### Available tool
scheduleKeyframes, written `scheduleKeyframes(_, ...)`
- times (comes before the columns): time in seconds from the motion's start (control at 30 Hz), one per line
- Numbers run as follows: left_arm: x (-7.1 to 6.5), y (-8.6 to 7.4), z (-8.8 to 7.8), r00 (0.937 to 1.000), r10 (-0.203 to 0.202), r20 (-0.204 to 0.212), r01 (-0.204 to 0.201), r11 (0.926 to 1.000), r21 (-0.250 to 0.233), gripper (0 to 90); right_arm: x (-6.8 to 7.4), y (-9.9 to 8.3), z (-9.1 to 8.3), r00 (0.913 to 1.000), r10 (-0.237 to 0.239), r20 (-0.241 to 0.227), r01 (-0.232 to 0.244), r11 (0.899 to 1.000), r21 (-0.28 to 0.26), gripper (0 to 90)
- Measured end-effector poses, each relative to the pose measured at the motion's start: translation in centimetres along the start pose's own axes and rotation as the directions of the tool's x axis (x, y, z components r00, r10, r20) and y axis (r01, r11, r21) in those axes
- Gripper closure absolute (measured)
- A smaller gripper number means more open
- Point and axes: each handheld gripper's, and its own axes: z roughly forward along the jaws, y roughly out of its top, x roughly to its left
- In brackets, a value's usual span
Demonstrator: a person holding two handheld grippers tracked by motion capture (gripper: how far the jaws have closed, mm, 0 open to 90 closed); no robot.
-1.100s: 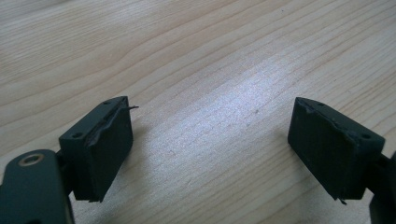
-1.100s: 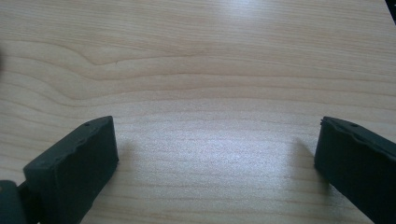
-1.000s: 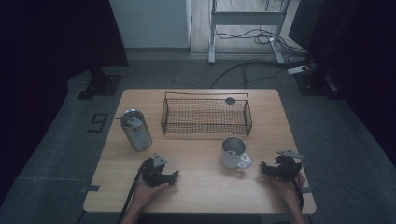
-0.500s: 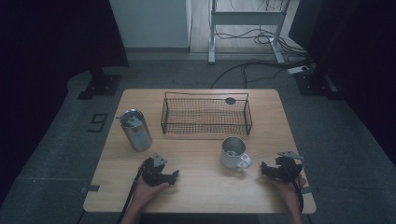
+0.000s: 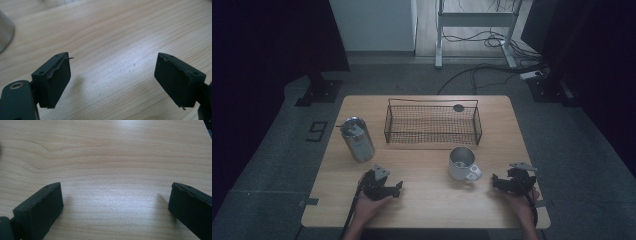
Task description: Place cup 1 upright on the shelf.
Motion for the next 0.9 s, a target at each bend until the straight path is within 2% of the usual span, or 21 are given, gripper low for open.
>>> scheduleKeyframes(0.07,0.2,0.2,-0.6,1.0,0.003,0.006,-0.003,0.9999,-0.016,14.0,0.0,0.0,0.0,1.0,0.001,0.002,-0.001,1.0,0.001,0.0)
scheduleKeyframes(0.17,0.7,0.6,-1.4,0.9997,0.023,-0.007,-0.023,0.9986,-0.048,13.6,0.0,-0.2,-0.2,1.0,0.006,0.006,-0.006,1.0,0.001,0.0)
scheduleKeyframes(0.23,1.2,1.0,-1.9,0.9996,0.018,0.02,-0.016,0.9974,-0.071,13.1,-0.1,-0.2,-0.2,1.0,0.007,0.007,-0.007,1.0,0.002,0.0)
scheduleKeyframes(0.47,1.4,1.7,-3.0,0.9983,0.028,0.051,-0.022,0.994,-0.107,12.7,-0.2,-0.4,-0.4,0.9992,0.028,0.028,-0.028,1.0,0.001,0.0)
scheduleKeyframes(0.7,1.8,1.9,-4.8,0.9997,0.014,0.021,-0.011,0.9903,-0.139,12.7,-0.2,-0.4,-0.4,0.9993,0.027,0.028,-0.027,1.0,0.0,0.0)
scheduleKeyframes(0.9,2.3,1.6,-6.0,0.9999,-0.015,-0.008,0.013,0.9868,-0.161,12.3,-0.3,-0.3,-0.3,0.9995,0.022,0.023,-0.022,1.0,0.002,0.0)
